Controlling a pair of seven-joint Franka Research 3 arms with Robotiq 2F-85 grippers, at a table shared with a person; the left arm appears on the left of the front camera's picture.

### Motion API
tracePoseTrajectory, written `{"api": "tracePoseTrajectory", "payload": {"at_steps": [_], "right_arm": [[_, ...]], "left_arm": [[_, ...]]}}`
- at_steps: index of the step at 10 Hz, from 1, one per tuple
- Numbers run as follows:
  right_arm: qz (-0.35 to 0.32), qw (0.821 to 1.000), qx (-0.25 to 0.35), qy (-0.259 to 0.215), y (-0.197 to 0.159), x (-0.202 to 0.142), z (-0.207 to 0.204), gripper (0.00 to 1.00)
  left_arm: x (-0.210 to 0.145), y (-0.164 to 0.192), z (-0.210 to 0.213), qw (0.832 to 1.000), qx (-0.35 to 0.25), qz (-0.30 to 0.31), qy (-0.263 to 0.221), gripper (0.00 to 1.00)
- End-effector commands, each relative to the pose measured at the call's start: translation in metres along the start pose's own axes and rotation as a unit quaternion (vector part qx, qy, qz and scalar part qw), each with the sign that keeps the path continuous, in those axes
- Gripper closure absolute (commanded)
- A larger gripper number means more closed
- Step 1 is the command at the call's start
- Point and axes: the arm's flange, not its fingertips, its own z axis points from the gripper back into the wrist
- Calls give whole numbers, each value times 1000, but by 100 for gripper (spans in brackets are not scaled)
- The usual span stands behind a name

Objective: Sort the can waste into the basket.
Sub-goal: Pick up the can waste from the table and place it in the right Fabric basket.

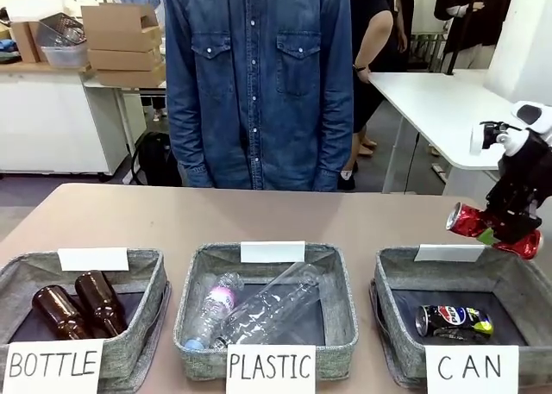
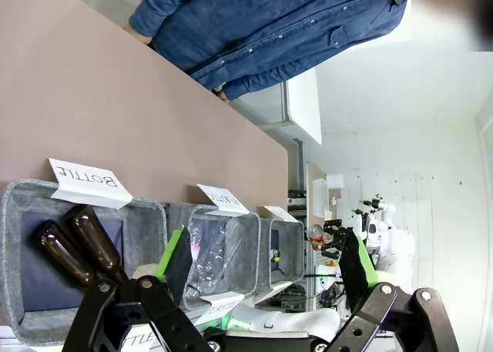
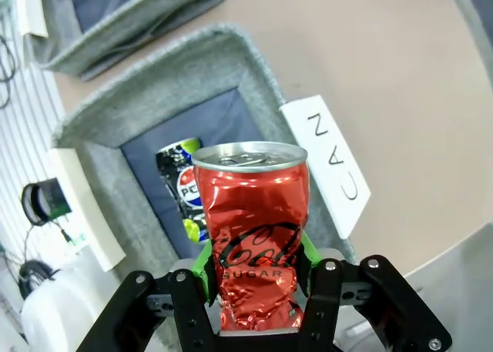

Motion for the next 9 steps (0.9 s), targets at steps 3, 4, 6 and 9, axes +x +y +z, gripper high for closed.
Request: {"api": "tracePoseTrajectory", "payload": {"at_steps": [3, 4, 6, 9], "right_arm": [[-18, 1000, 10, -19, 14, -18, -28, 53], [-22, 1000, 8, -20, 11, -17, -28, 33], [-40, 999, 13, -21, 5, -14, -27, 0], [-45, 999, 14, -21, 2, -12, -27, 0]], "left_arm": [[1, 0, 0, 1000, -7, -8, 0, 0], [1, 0, 0, 1000, -7, -8, 0, 0], [1, 0, 0, 1000, -7, -8, 0, 0], [1, 0, 0, 1000, -7, -8, 0, 0]]}}
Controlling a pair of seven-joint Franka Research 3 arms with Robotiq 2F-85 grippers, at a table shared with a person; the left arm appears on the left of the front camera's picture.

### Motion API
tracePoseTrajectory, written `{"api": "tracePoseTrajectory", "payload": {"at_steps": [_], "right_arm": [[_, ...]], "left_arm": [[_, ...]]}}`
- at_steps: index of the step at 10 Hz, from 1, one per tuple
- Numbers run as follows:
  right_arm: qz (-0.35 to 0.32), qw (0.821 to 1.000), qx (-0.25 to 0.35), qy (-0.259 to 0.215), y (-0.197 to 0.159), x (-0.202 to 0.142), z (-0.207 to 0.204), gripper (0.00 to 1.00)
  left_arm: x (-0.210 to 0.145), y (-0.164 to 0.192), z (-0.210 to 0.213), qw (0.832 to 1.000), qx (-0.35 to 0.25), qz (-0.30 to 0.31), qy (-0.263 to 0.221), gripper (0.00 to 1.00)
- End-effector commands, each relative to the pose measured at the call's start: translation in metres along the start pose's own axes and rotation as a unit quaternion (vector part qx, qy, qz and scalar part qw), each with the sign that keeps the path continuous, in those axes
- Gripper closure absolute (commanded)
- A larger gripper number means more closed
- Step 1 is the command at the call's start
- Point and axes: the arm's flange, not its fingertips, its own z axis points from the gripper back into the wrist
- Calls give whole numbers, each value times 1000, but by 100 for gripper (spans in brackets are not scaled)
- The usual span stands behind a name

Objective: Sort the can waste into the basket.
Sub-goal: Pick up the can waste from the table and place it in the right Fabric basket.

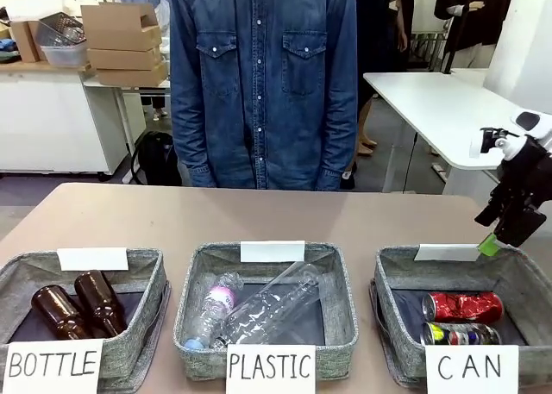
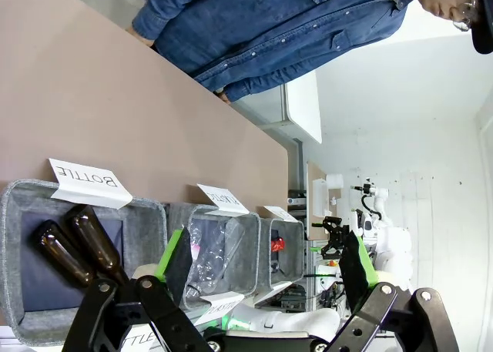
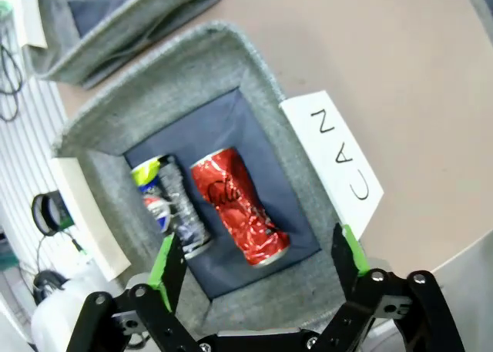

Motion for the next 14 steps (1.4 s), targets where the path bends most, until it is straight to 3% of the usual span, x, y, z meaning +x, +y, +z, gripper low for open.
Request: {"api": "tracePoseTrajectory", "payload": {"at_steps": [1, 4, 5, 6, 7, 8, 10, 12, 13, 14], "right_arm": [[-18, 1000, -2, -14, 8, -6, -16, 0], [-35, 999, 8, -19, 7, -3, -16, 0], [-82, 995, 31, -55, 3, 1, -12, 0], [-181, 971, 88, -127, -4, 8, -4, 0], [-333, 898, 173, -228, -13, 21, 10, 0], [-381, 844, 239, -292, -21, 26, 20, 0], [-313, 805, 327, -385, -28, 23, 32, 0], [-328, 719, 411, -455, -34, 9, 52, 0], [-343, 696, 443, -449, -32, 3, 56, 0], [-316, 691, 456, -464, -33, -6, 53, 0]], "left_arm": [[1, 0, 0, 1000, -7, -9, 0, 0], [1, 0, 0, 1000, -7, -9, 0, 0], [1, 0, 0, 1000, -7, -9, 0, 0], [1, 0, 0, 1000, -7, -9, 0, 0], [1, 0, 0, 1000, -7, -9, 0, 0], [1, 0, 0, 1000, -7, -9, 0, 0], [1, 0, 0, 1000, -7, -9, 0, 0], [1, 0, 0, 1000, -7, -9, 0, 0], [1, 0, 0, 1000, -7, -9, 0, 0], [1, 0, 0, 1000, -7, -9, 0, 0]]}}
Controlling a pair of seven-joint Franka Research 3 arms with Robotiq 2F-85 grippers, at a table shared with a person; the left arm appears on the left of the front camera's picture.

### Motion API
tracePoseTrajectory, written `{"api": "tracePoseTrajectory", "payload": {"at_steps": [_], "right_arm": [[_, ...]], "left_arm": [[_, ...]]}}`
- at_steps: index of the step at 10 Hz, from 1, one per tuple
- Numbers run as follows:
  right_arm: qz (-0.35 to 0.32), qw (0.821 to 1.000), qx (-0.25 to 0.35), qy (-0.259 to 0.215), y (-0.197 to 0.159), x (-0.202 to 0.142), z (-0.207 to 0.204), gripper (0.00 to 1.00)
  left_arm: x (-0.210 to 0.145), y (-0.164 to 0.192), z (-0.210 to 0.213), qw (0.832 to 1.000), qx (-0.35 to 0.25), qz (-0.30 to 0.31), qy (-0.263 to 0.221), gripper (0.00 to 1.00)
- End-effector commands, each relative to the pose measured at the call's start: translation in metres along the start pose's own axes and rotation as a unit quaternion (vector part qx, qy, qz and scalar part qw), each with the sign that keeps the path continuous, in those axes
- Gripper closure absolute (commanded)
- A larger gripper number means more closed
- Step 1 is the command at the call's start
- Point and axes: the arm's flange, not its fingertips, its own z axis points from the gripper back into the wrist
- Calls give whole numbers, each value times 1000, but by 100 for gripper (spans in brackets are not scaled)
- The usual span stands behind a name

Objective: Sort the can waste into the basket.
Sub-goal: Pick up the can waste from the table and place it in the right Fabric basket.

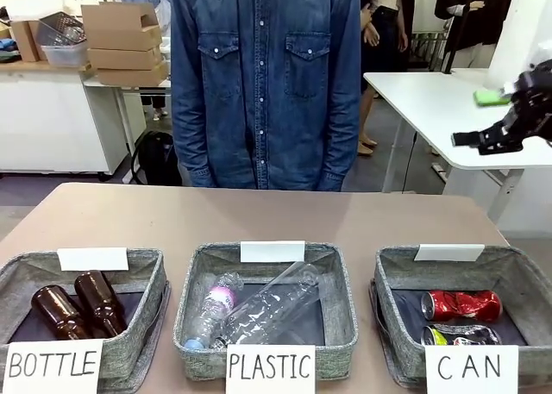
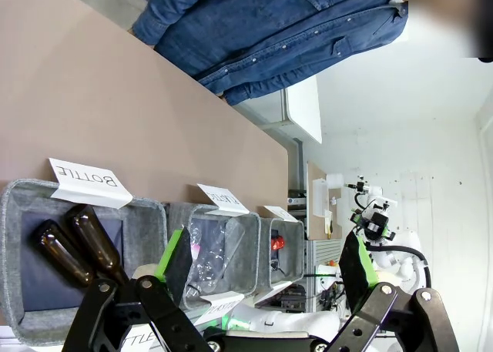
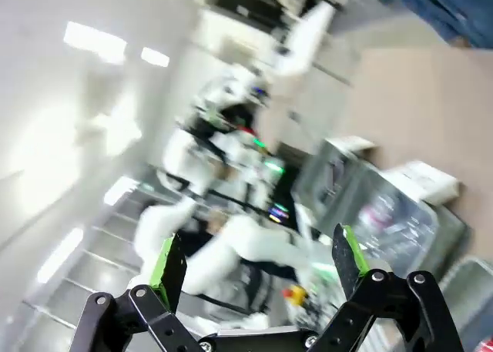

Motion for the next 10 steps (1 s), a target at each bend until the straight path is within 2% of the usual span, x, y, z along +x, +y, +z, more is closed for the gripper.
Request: {"api": "tracePoseTrajectory", "payload": {"at_steps": [1, 2, 10], "right_arm": [[6, 994, 90, -61, -21, -9, 15, 0], [0, 1000, 0, 0, 0, 0, 0, 0], [0, 1000, 0, 0, 0, 0, 0, 0]], "left_arm": [[1, 0, 0, 1000, -7, -9, 0, 0], [1, 0, 0, 1000, -7, -9, 0, 0], [1, 0, 0, 1000, -7, -9, 0, 0]]}}
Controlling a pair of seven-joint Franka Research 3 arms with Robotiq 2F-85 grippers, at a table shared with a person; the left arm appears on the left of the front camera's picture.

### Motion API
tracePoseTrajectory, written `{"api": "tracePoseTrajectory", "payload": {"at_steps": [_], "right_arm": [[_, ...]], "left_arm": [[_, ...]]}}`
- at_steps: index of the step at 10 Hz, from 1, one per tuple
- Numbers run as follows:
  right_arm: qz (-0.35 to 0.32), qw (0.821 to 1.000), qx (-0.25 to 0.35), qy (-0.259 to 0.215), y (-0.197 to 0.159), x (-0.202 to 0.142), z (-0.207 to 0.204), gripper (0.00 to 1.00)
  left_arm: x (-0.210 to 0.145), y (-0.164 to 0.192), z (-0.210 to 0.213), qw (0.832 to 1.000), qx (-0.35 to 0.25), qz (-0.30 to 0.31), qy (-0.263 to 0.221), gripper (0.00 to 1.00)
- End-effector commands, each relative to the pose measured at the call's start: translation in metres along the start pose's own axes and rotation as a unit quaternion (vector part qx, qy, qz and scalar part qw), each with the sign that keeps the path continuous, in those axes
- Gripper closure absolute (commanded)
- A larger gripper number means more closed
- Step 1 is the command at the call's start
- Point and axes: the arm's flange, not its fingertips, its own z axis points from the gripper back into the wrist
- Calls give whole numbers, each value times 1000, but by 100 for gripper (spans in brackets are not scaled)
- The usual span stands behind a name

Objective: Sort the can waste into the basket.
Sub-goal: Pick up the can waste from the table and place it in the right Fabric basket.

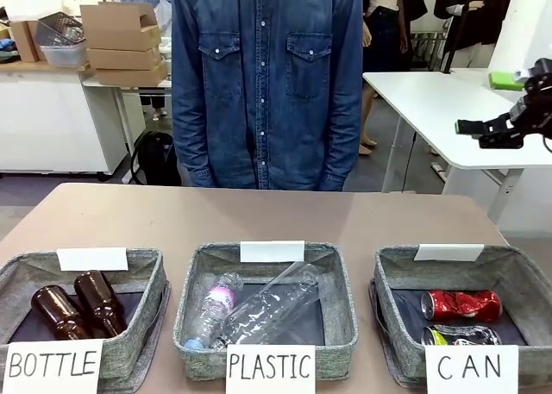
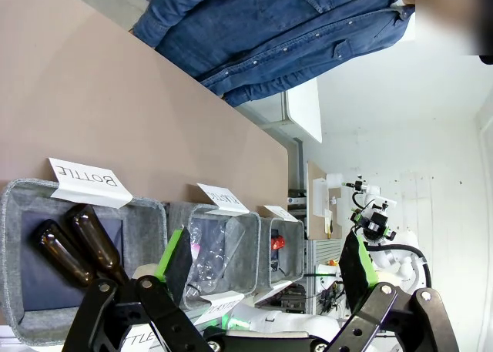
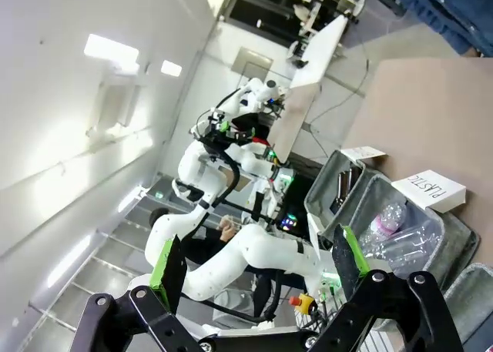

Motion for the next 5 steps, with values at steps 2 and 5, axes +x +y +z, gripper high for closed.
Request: {"api": "tracePoseTrajectory", "payload": {"at_steps": [2, 5], "right_arm": [[2, 1000, -8, 9, 3, 1, 1, 0], [2, 1000, -8, 9, 3, 1, 1, 0]], "left_arm": [[1, 0, 0, 1000, -7, -9, -1, 0], [1, 0, 0, 1000, -7, -9, -1, 0]]}}
